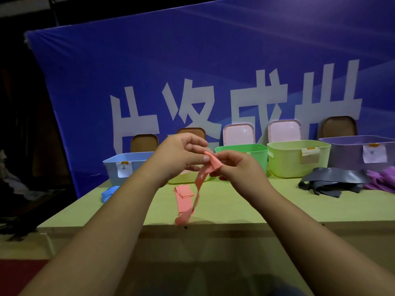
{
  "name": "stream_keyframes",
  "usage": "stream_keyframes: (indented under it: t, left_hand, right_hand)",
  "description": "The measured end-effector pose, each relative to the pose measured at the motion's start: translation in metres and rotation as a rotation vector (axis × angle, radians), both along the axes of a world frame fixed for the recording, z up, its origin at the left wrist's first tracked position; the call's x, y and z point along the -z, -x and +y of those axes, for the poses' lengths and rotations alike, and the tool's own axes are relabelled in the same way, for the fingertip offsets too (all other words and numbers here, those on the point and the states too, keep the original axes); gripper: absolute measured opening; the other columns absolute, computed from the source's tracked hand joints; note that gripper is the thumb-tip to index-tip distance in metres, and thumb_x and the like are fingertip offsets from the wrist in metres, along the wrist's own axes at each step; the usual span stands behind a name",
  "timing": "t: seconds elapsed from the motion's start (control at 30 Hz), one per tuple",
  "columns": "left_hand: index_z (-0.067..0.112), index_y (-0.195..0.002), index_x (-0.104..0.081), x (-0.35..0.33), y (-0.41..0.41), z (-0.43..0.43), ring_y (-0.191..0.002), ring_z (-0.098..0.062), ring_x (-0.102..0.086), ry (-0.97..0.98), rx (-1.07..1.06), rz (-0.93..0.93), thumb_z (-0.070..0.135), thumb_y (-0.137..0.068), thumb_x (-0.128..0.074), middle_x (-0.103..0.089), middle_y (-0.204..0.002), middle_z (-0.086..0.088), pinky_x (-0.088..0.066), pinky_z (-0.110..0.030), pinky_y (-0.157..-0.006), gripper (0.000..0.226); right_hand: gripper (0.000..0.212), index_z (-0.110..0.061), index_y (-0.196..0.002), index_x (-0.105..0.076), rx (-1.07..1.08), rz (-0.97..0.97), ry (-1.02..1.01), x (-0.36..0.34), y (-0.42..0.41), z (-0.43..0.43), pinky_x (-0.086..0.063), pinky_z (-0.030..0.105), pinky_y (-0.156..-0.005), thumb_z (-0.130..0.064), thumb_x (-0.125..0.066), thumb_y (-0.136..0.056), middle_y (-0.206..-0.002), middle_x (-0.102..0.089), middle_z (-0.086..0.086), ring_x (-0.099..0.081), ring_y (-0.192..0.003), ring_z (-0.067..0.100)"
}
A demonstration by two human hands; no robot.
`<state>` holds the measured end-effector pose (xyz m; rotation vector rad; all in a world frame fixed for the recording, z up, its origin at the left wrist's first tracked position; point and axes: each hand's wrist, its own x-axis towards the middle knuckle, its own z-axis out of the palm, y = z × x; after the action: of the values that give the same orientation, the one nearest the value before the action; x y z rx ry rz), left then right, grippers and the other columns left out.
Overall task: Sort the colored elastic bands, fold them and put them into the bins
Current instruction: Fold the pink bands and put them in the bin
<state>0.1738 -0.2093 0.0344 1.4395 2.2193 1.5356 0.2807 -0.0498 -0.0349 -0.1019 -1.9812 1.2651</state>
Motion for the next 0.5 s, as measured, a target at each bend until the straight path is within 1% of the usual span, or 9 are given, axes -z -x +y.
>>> stream_keyframes:
  t: [0.1,0.2,0.27,0.33,0.4,0.43,0.5]
  left_hand:
    - [0.018,-0.120,-0.071,0.004,0.002,0.001,-0.090,-0.010,-0.080,-0.034,-0.029,0.004,0.010,-0.090,-0.084,-0.082,-0.098,0.006,-0.065,-0.027,-0.074,0.034]
    - [0.016,-0.120,-0.071,0.006,0.004,0.002,-0.092,-0.012,-0.080,-0.057,-0.040,-0.009,0.013,-0.089,-0.084,-0.082,-0.100,0.003,-0.067,-0.031,-0.080,0.033]
    - [0.015,-0.120,-0.071,0.006,0.006,0.002,-0.092,-0.013,-0.080,-0.064,-0.039,-0.015,0.014,-0.090,-0.084,-0.082,-0.101,0.002,-0.067,-0.031,-0.081,0.033]
    - [0.015,-0.120,-0.071,0.008,0.008,0.002,-0.090,-0.013,-0.080,-0.066,-0.043,-0.012,0.017,-0.092,-0.083,-0.082,-0.100,0.001,-0.066,-0.027,-0.078,0.031]
    - [0.017,-0.120,-0.070,0.010,0.010,0.001,-0.089,-0.012,-0.080,-0.061,-0.057,-0.005,0.022,-0.094,-0.082,-0.082,-0.099,0.002,-0.064,-0.024,-0.074,0.029]
    - [0.019,-0.120,-0.070,0.011,0.011,0.001,-0.090,-0.012,-0.079,-0.054,-0.067,0.001,0.024,-0.094,-0.081,-0.082,-0.099,0.003,-0.063,-0.024,-0.074,0.028]
    - [0.022,-0.120,-0.069,0.014,0.014,-0.001,-0.095,-0.014,-0.078,-0.035,-0.077,0.012,0.026,-0.094,-0.081,-0.081,-0.100,0.003,-0.064,-0.030,-0.081,0.029]
  right_hand:
    - [0.010,-0.020,-0.107,-0.082,0.038,-0.011,0.035,-0.003,0.002,-0.003,-0.067,0.044,-0.084,-0.018,-0.077,-0.098,-0.090,-0.081,-0.003,-0.080,-0.082,0.013]
    - [0.007,-0.018,-0.103,-0.081,0.054,-0.013,0.065,-0.006,0.005,-0.004,-0.067,0.050,-0.083,-0.015,-0.076,-0.099,-0.087,-0.081,-0.002,-0.080,-0.079,0.016]
    - [0.006,-0.017,-0.101,-0.080,0.064,-0.006,0.062,-0.008,0.006,-0.003,-0.067,0.051,-0.081,-0.014,-0.075,-0.099,-0.085,-0.081,-0.001,-0.080,-0.077,0.017]
    - [0.006,-0.016,-0.099,-0.079,0.061,-0.005,0.069,-0.007,0.009,-0.003,-0.068,0.051,-0.079,-0.012,-0.075,-0.099,-0.086,-0.081,-0.001,-0.080,-0.077,0.018]
    - [0.003,-0.017,-0.097,-0.078,0.062,-0.015,0.050,-0.006,0.013,-0.003,-0.068,0.050,-0.078,-0.015,-0.077,-0.098,-0.085,-0.080,-0.001,-0.080,-0.078,0.017]
    - [0.002,-0.018,-0.096,-0.078,0.068,-0.019,0.027,-0.005,0.015,-0.003,-0.068,0.049,-0.078,-0.017,-0.078,-0.097,-0.084,-0.080,-0.001,-0.079,-0.079,0.017]
    - [0.003,-0.019,-0.093,-0.078,0.070,-0.009,-0.010,-0.003,0.017,-0.004,-0.067,0.049,-0.078,-0.020,-0.079,-0.096,-0.084,-0.078,0.002,-0.076,-0.082,0.021]
